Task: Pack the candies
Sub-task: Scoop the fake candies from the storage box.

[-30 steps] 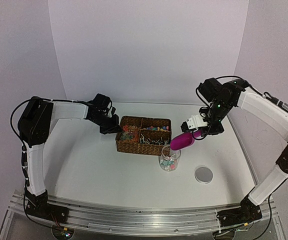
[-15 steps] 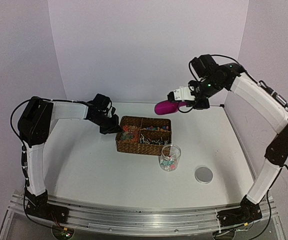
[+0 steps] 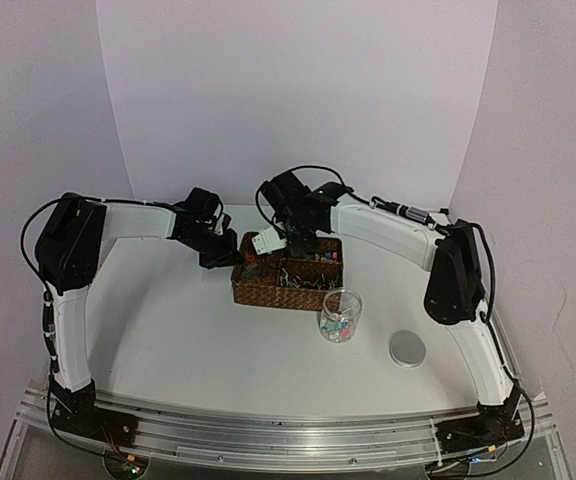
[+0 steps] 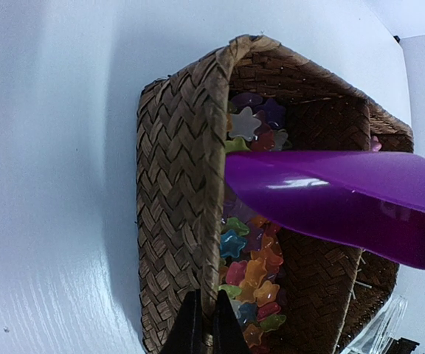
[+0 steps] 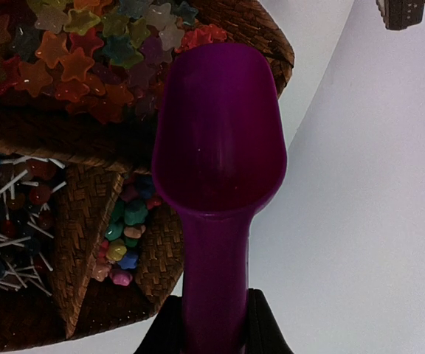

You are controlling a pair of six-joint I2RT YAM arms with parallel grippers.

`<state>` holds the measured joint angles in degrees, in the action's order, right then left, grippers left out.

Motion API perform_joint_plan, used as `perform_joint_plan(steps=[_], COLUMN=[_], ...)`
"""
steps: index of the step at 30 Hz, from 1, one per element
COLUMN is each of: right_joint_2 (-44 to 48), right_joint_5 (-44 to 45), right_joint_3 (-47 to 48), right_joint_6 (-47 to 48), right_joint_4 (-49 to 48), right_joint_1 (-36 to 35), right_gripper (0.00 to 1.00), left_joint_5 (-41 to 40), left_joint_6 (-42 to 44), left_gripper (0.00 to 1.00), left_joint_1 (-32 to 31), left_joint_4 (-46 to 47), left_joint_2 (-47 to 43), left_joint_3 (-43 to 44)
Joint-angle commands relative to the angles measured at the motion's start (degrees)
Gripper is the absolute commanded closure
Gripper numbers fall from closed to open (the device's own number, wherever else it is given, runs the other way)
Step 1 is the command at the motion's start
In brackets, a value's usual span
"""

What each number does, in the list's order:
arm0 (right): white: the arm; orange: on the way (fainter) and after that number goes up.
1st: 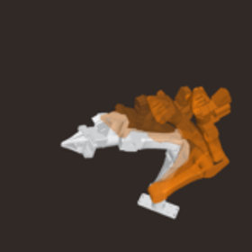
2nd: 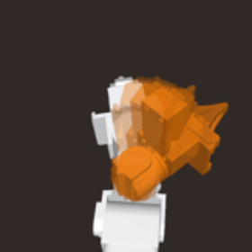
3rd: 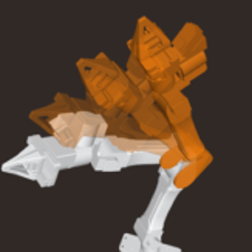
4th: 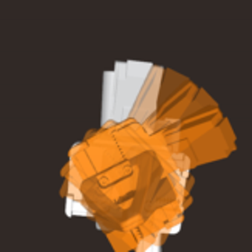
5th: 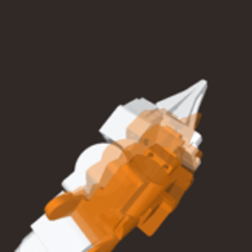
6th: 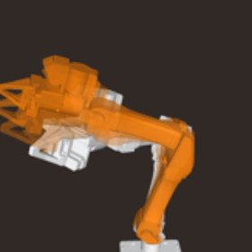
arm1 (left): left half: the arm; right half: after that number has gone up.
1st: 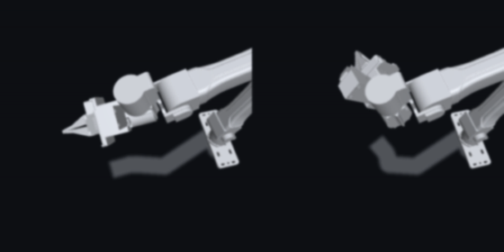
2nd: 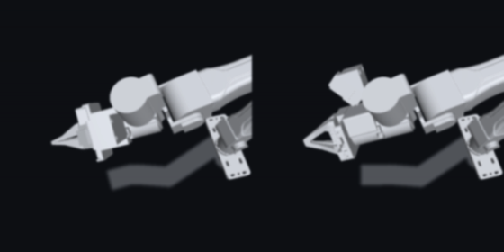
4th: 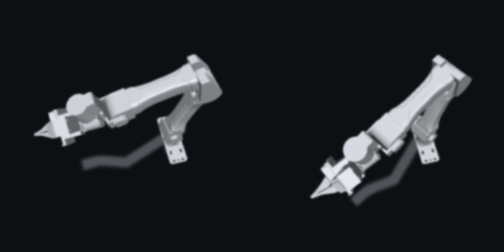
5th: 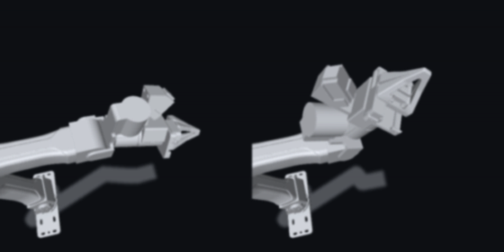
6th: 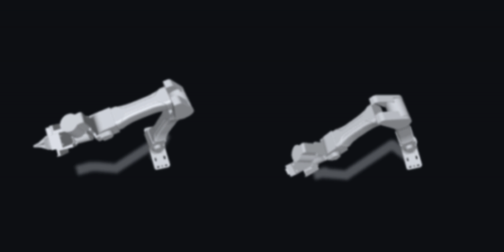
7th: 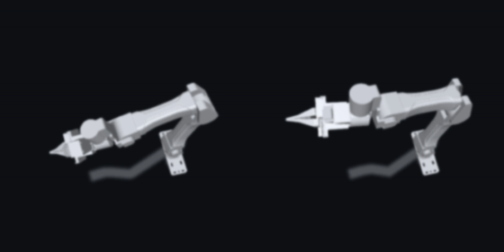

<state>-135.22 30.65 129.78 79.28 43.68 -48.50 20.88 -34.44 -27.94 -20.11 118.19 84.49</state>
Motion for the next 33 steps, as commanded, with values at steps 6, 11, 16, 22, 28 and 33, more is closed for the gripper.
perform_joint_plan(steps=[6,11,16,22,28,33], right_joint_2=[-0.76,-2.45,-2.89,-3.82,-1.49,1.17], right_joint_5=[11.81,5.62,-0.63,-7.90,-25.51,-36.49], right_joint_3=[-0.71,-0.43,-4.04,-3.81,0.03,0.06], right_joint_6=[10.88,15.95,18.23,16.87,2.08,-4.55], right_joint_4=[-5.85,-5.97,-4.48,2.60,5.81,13.62], right_joint_1=[-0.16,-0.78,-2.04,-3.90,-2.69,-0.13], right_gripper=[1.00,1.00,1.00,1.00,1.00,1.00], left_joint_5=[-2.23,-1.45,-0.87,-0.92,-0.91,-0.79], left_joint_6=[-0.82,-1.26,-0.84,-0.20,-0.42,-0.70], left_gripper=[1.00,1.00,1.00,1.00,1.00,1.00], left_joint_1=[-1.42,-1.77,-1.94,-2.03,-1.55,-1.16], left_joint_4=[-10.63,-12.26,-11.66,-11.80,-11.37,-11.35], left_joint_2=[-1.23,-1.86,-1.89,-1.91,-2.07,-1.74], left_joint_3=[3.01,4.27,4.47,5.38,4.79,4.71])
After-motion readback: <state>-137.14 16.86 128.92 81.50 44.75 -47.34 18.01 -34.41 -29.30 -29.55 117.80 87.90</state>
